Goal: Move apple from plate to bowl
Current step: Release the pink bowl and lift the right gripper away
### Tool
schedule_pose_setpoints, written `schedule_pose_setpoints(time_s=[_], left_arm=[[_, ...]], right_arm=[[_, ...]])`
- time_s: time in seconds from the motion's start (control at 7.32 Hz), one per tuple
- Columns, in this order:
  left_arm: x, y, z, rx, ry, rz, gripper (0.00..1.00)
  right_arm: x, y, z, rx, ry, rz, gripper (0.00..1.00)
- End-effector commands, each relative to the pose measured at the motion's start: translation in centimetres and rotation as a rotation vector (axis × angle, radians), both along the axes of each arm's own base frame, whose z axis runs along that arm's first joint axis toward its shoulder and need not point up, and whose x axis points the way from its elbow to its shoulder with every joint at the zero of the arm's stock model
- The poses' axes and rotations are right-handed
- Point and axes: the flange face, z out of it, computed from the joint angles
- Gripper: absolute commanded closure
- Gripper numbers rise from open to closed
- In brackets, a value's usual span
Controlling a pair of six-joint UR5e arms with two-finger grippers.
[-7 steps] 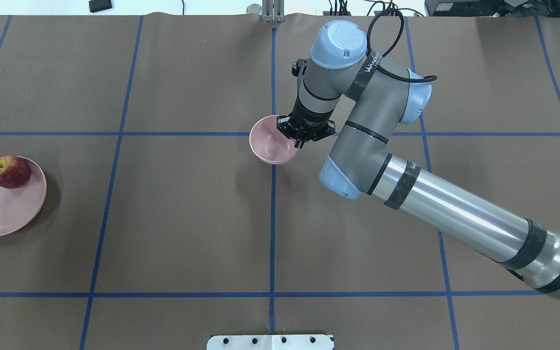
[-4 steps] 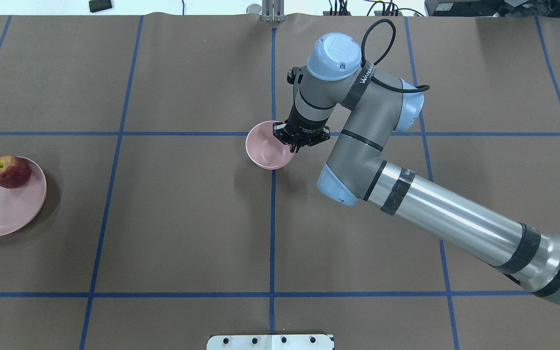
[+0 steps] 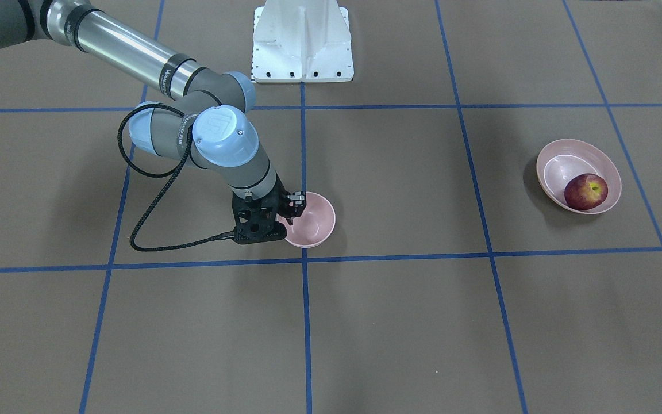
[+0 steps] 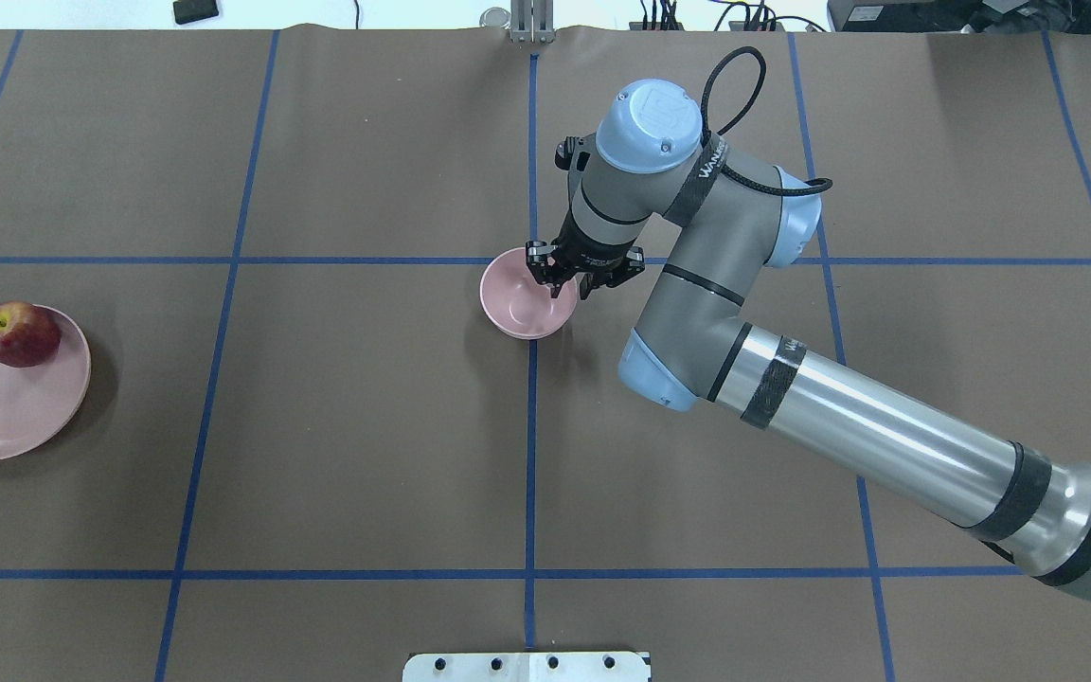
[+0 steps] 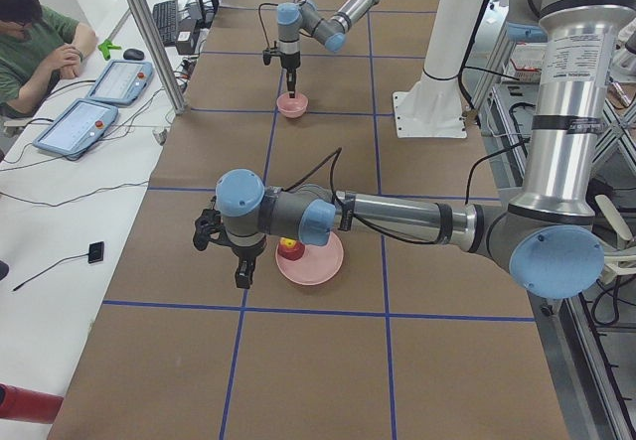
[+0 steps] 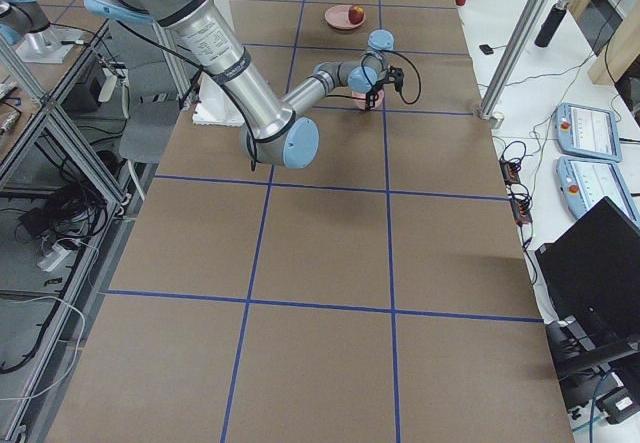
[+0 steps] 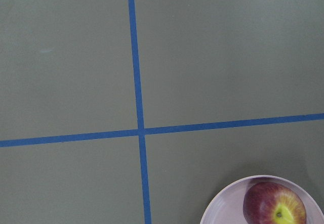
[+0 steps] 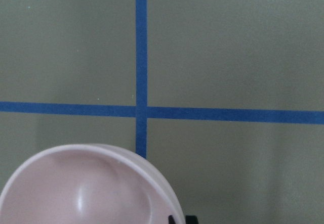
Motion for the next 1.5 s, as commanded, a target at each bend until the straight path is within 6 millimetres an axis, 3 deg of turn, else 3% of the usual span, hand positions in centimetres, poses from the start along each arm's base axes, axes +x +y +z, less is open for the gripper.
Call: schedule_pose_setpoints(time_s=[0.0, 0.14, 0.27, 0.41, 0.55, 0.68, 0.82, 0.96, 1.23, 1.37], left_arm=[[0.1, -0.6, -1.8, 0.028, 0.002, -0.003, 0.02], [1.5, -1.0, -4.3, -0.008, 0.012, -0.052, 0.02], [5.7, -0.6, -7.6, -0.032, 0.006, -0.066, 0.02], [10.0, 0.1, -9.0, -0.064, -0.034, -0.082, 0.02], [13.0, 1.1, -8.8, -0.105, -0.03, -0.07, 0.02], [14.8, 2.3, -7.7, -0.081, -0.046, -0.058, 0.02], [17.6, 3.6, -6.1, -0.075, -0.07, -0.076, 0.02], [19.3, 4.6, -3.9, -0.063, -0.099, -0.061, 0.02], [21.9, 4.8, 1.1, -0.051, -0.119, -0.024, 0.02], [22.5, 4.6, 2.4, -0.045, -0.134, -0.022, 0.02]], right_arm=[[2.1, -0.4, -2.7, 0.076, -0.089, 0.029, 0.0], [4.2, -1.4, -2.7, 0.101, -0.132, 0.05, 0.0], [8.3, -3.0, -2.4, 0.078, -0.142, 0.066, 0.0], [12.4, -5.2, -2.0, -0.008, -0.164, 0.021, 0.0], [17.0, -7.0, -1.6, -0.02, -0.162, 0.06, 0.0], [19.5, -8.1, -0.6, -0.032, -0.115, 0.086, 0.0], [21.4, -7.5, 0.9, 0.057, -0.071, 0.046, 0.0], [22.2, -6.5, 1.7, 0.086, -0.059, 0.037, 0.0], [22.6, -6.6, 1.7, 0.088, -0.058, 0.04, 0.0], [22.6, -6.6, 1.7, 0.088, -0.058, 0.04, 0.0]])
